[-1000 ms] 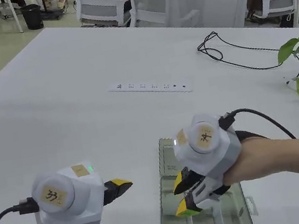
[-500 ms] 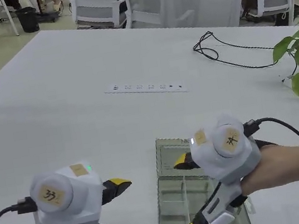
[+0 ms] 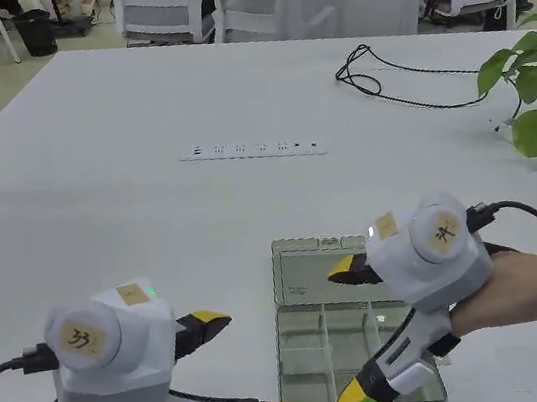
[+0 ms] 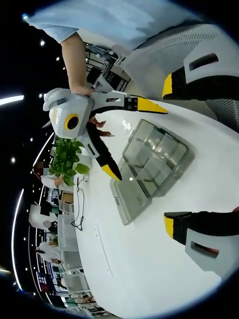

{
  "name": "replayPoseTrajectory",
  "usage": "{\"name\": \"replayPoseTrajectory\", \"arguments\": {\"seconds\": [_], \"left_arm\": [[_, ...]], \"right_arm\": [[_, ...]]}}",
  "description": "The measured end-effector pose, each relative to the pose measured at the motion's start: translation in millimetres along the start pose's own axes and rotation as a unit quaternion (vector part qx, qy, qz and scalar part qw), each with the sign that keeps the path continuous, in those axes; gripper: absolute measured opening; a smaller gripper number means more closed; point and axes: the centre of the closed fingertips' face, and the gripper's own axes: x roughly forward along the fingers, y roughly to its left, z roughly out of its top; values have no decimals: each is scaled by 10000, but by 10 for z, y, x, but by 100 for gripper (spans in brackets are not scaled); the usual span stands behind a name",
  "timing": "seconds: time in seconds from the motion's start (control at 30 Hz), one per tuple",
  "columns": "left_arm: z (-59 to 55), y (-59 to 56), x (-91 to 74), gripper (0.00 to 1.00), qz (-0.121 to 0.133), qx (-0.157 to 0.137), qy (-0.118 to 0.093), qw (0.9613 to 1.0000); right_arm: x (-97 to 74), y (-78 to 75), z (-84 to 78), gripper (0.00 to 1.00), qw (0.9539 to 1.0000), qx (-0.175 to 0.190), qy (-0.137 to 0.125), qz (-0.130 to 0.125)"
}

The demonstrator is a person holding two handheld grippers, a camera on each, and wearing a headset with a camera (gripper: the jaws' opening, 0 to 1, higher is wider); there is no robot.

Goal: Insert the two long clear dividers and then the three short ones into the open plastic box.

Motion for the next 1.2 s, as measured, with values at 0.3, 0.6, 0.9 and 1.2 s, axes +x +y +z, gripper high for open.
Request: {"name": "replayPoseTrajectory", "arguments": {"seconds": [0.3,0.6,0.9,1.2], "left_arm": [[-2,-3,16,95,-6,-1,25,10000],[-24,-45,39,95,-38,14,74,10000],[-10,-7,35,95,33,49,57,10000],[14,3,41,94,38,101,55,9999]], "right_arm": [[-240,-74,-199,100,9995,256,-35,-194],[-523,-142,-509,100,9976,504,54,-466],[-798,-240,-841,98,9946,709,243,-716],[-1028,-270,-1242,96,9913,832,655,-786]]}}
